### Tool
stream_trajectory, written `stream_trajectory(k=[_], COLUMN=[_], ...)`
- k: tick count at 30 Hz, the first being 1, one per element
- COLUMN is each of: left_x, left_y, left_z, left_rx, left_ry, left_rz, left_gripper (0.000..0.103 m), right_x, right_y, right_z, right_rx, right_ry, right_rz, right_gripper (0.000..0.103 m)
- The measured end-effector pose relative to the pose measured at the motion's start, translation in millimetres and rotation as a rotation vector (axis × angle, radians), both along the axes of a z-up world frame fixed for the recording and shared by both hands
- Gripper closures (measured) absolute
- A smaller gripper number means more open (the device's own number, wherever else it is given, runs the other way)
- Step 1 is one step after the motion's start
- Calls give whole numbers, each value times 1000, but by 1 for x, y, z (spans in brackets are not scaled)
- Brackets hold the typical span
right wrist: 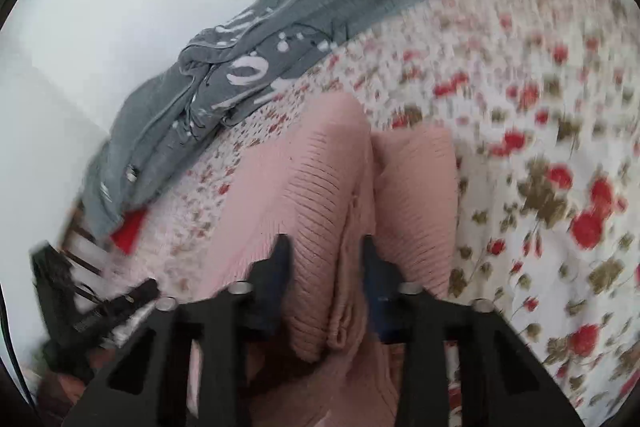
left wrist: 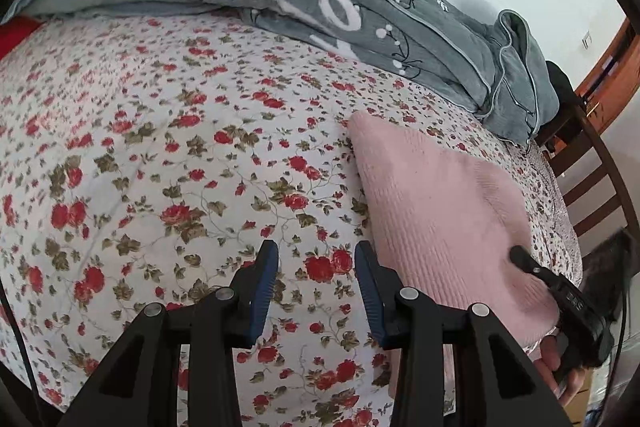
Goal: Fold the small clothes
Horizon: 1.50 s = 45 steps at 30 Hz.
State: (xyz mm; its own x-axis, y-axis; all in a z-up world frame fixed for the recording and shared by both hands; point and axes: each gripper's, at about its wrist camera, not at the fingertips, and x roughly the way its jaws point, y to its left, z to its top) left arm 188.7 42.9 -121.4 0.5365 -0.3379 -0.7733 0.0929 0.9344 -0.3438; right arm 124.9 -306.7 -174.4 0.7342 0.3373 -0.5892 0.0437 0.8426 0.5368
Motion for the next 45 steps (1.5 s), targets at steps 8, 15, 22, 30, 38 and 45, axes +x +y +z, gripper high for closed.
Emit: stream_trajectory(k=[8, 15, 22, 30, 38, 45], left_x=[-9, -23, -38, -56, -81, -84], left_y=[-21, -52, -94, -120, -121, -121], left_z=[-11, -3, 12, -36, -48, -52], left_rx=[0, 20, 30, 139, 144, 166], left_ry=[-9, -52, -155, -141, -136, -162], left_rz=[-80, -163, -244, -324, -346, -331], left_gripper=[65, 65, 60, 43, 43, 43], right_x=[-29, -40, -73, -86, -103, -121], right_y=[-36, -46, 10, 44, 45, 37], right_z=[-10, -17, 32, -44, -51, -28], right_rx=[7, -48, -285, -532, -542, -336], right_ry=[-67, -27, -242, -193, -135, -216], right_rz=[-39, -79, -34, -14, -30, -6], right_gripper=[85, 82, 80, 88, 89, 87])
